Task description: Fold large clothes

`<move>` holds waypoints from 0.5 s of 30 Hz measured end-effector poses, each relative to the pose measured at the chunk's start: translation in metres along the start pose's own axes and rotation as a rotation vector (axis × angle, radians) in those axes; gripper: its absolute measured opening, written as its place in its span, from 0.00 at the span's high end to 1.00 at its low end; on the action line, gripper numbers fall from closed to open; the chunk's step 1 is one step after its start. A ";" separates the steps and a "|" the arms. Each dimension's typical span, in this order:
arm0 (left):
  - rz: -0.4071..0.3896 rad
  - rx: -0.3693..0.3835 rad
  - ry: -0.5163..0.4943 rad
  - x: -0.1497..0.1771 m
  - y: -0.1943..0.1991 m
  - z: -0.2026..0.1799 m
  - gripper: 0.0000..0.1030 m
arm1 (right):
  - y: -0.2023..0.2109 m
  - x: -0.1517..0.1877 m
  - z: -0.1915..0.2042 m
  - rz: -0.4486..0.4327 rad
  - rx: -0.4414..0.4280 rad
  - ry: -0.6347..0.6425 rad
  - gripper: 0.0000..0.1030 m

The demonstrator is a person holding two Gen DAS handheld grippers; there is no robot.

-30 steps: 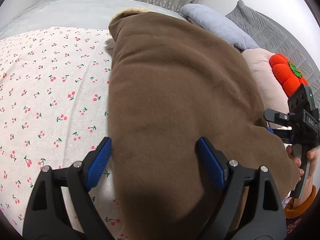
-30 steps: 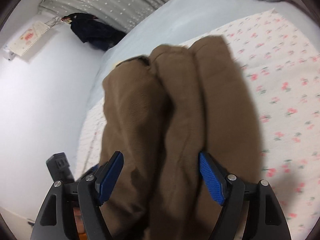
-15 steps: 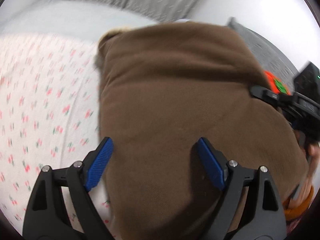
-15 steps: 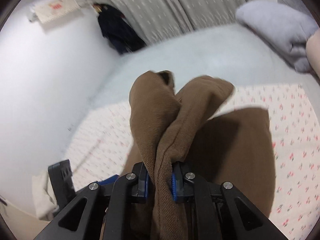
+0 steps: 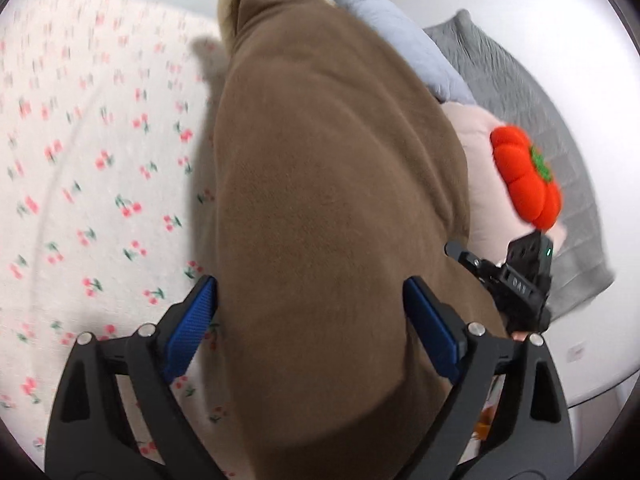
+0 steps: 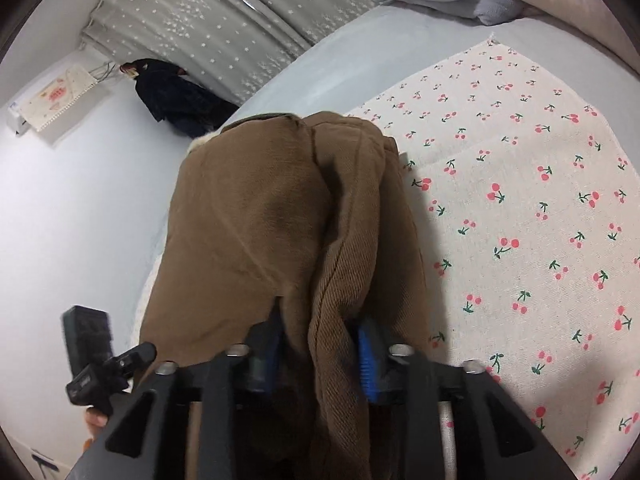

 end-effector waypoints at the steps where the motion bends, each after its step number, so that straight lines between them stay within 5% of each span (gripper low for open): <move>1: 0.000 0.019 0.018 -0.002 -0.001 0.005 0.10 | 0.007 0.000 0.001 -0.005 0.027 0.006 0.30; 2: 0.002 0.029 0.027 -0.003 -0.002 0.008 0.10 | 0.011 -0.001 0.000 -0.009 0.058 0.013 0.18; 3: 0.007 0.039 0.038 -0.005 -0.004 0.011 0.09 | 0.010 -0.003 0.001 -0.005 0.064 0.015 0.16; 10: 0.027 0.144 0.094 -0.004 -0.012 0.027 0.08 | -0.026 0.006 -0.028 0.177 -0.133 -0.127 0.15; 12: 0.022 0.184 0.114 -0.004 -0.012 0.035 0.12 | -0.041 0.010 -0.032 0.228 -0.224 -0.165 0.20; 14: 0.007 0.220 0.143 -0.002 -0.011 0.044 0.21 | -0.053 0.014 -0.031 0.254 -0.314 -0.180 0.40; 15: -0.010 0.226 0.148 0.001 -0.008 0.044 0.23 | -0.055 0.015 -0.029 0.255 -0.328 -0.182 0.42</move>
Point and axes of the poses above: each gripper's, at about its wrist camera, not at the fingertips, and y roughly against the way its jaws point, z to its left, x to its underside, the point moved 1 cm from there along -y, roughly the way its jaws point, and after that the axes turned 15 degrees about x, right-handed, at the moved point
